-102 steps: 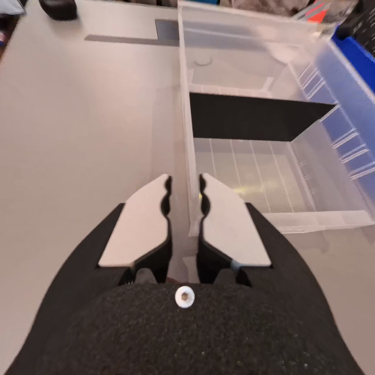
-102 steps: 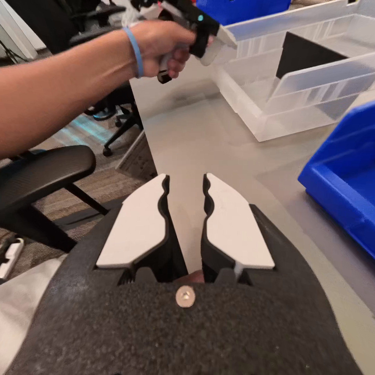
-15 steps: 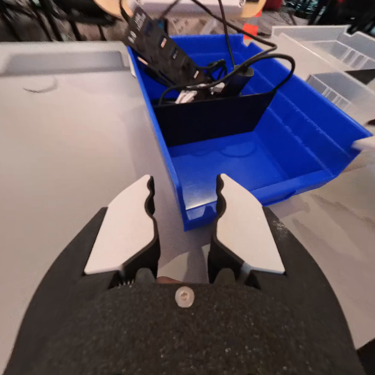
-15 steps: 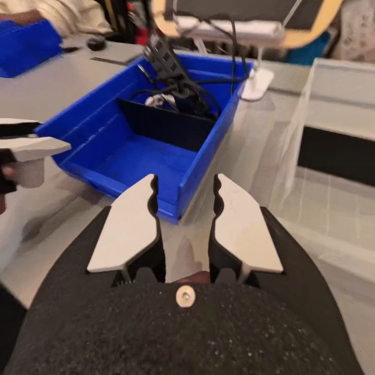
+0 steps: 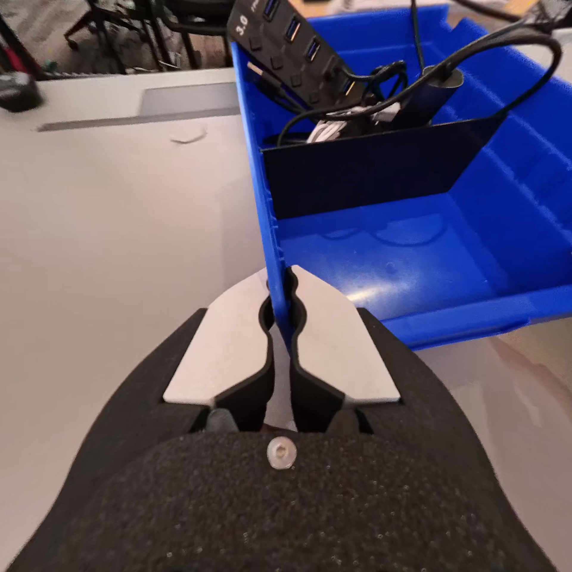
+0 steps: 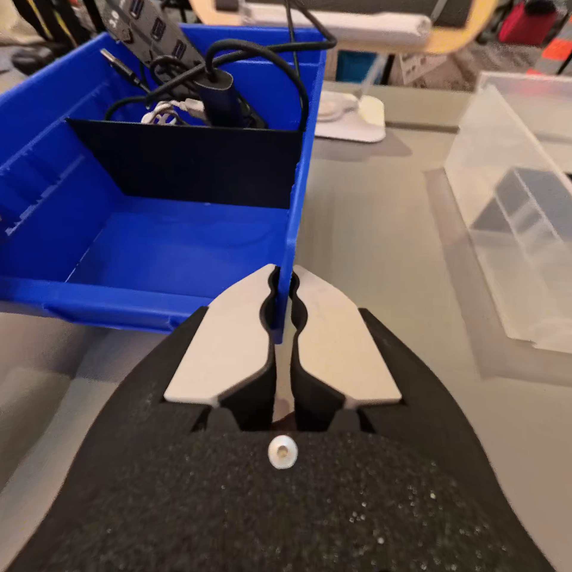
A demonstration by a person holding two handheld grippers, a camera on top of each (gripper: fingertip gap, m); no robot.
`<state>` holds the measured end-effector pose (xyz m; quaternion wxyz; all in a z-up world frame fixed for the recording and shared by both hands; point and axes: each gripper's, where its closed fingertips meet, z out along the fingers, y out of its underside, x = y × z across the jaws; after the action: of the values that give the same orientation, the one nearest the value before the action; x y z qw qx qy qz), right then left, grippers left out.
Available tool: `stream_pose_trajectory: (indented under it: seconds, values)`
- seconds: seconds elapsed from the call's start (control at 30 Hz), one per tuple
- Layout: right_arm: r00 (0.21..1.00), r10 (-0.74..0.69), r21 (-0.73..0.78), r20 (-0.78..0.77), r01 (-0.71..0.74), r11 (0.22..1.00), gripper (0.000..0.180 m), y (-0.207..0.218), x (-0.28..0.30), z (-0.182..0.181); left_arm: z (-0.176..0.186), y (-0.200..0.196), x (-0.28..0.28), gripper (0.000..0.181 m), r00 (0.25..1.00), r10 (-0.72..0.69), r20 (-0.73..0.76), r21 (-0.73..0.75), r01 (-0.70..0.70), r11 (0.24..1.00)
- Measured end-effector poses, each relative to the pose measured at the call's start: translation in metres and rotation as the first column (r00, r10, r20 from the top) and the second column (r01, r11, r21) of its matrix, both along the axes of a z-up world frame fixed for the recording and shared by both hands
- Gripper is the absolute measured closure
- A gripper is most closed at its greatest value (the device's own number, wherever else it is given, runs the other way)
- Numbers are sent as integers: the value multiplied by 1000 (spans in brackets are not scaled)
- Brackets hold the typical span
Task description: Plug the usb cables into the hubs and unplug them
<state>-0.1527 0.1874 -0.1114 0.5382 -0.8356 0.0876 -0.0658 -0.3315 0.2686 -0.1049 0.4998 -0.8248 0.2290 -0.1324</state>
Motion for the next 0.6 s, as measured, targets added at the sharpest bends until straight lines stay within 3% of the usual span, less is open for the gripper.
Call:
stream_pose_trajectory:
  seconds: [0.13, 0.3, 0.47, 0.6]
  values:
    - [997, 59, 18, 45, -60, 998, 175, 32, -67, 0, 6, 34, -66, 178, 1000, 21, -21, 44, -20, 999]
    - [991, 131, -60, 36, -128, 990, 175, 65, -128, -21, -14, 55, -128, 178, 999, 50, -22, -19, -50, 999]
    - [981, 187, -56, 56, -184, 981, 174, 72, -145, -33, -24, 62, -142, 177, 996, 80, 39, -43, -78, 996]
    - [916, 383, -49, -119, -390, 919, 166, 53, -159, -30, -23, 63, -146, 171, 991, 85, 103, -49, -80, 996]
